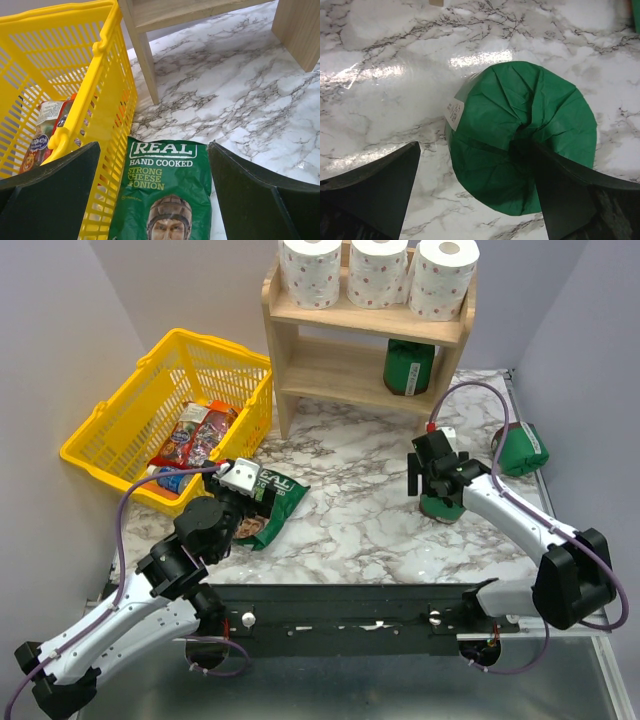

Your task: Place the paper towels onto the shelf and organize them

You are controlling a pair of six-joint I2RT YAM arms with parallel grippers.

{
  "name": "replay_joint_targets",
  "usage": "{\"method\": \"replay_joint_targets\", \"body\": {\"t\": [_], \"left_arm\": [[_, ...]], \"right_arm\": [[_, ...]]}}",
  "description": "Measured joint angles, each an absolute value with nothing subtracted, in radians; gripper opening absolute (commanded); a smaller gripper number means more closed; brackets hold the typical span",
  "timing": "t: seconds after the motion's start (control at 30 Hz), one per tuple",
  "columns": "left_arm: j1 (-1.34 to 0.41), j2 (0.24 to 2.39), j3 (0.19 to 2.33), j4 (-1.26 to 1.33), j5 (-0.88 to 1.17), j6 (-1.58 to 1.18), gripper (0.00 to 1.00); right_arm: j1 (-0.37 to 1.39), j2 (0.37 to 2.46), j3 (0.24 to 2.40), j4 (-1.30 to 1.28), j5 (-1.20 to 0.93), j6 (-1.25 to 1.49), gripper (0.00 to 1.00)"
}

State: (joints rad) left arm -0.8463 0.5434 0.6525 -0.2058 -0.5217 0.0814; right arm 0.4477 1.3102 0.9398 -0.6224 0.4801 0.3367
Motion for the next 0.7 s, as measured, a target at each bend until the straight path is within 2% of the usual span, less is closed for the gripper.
{"method": "replay_joint_targets", "body": {"t": [0.17,0.3,0.4,0.53,0.7], "left_arm": [[-0.846,0.544,0.653,-0.205,-0.521,0.081,0.99],[-0.846,0.544,0.653,-0.205,-0.522,0.081,0.99],[-0.846,0.544,0.653,-0.205,-0.521,0.081,0.99],[-0.846,0.544,0.653,-0.205,-0.521,0.081,0.99],[-0.846,0.544,0.653,-0.205,-0.521,0.081,0.99]], "right_arm": [[0.445,1.336,0.899,-0.586,0.476,0.342,0.9],[0.445,1.347,0.887,-0.552,0.475,0.331,0.71],[0.443,1.349,0.883,-0.538,0.475,0.308,0.64],[0.441,1.34,0.883,-0.529,0.451,0.242,0.6],[0.474,1.285,0.887,-0.517,0.307,0.07,0.52]]}}
